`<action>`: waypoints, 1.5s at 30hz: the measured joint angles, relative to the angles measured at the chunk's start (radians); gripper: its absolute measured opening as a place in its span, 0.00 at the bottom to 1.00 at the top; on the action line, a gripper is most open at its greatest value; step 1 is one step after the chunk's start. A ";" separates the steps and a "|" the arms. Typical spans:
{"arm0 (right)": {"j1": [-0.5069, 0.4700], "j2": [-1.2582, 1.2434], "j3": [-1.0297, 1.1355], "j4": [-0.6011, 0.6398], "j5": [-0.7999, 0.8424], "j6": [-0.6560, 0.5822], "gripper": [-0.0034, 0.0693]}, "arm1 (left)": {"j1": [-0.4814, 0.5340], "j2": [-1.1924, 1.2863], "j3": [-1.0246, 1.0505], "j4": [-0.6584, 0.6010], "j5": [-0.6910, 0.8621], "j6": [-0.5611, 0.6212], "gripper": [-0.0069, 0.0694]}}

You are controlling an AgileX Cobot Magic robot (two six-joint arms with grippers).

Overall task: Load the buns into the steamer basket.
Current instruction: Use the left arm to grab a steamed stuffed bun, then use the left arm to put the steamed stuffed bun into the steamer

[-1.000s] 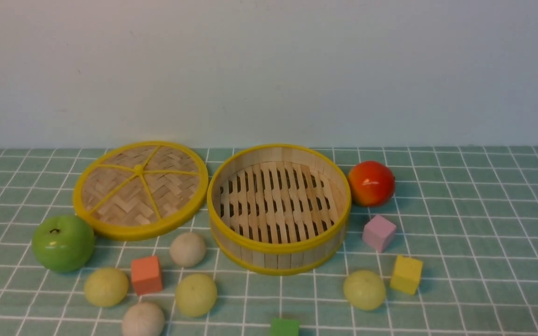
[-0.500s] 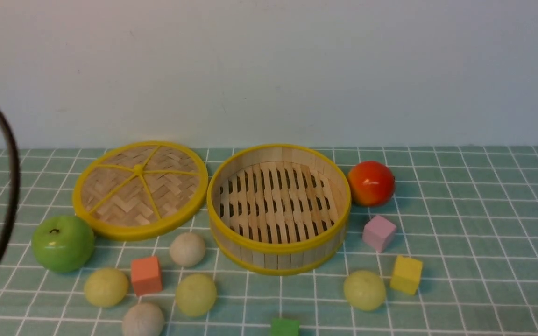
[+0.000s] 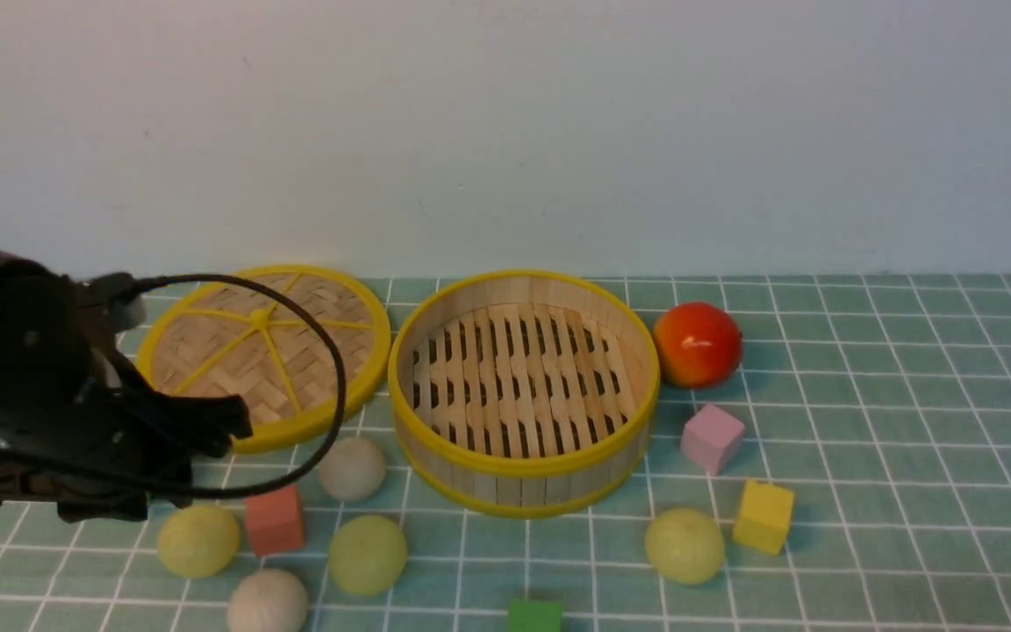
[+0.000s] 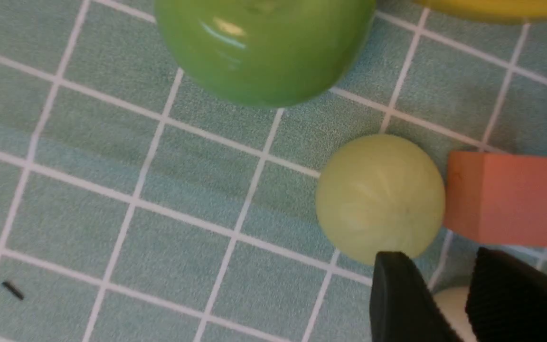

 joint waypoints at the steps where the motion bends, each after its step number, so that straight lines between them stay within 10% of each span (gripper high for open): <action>1: 0.000 0.000 0.000 0.000 0.000 0.000 0.37 | 0.000 0.034 -0.014 0.000 0.000 0.002 0.40; 21: 0.000 0.000 0.000 0.000 0.000 0.000 0.37 | 0.000 0.228 -0.082 0.016 -0.017 0.002 0.39; 29: 0.000 0.000 0.000 0.000 0.000 0.000 0.37 | 0.001 0.228 -0.104 0.012 0.024 0.015 0.08; 45: 0.000 0.000 0.000 0.000 0.000 0.000 0.37 | -0.144 0.223 -0.616 -0.219 0.164 0.212 0.08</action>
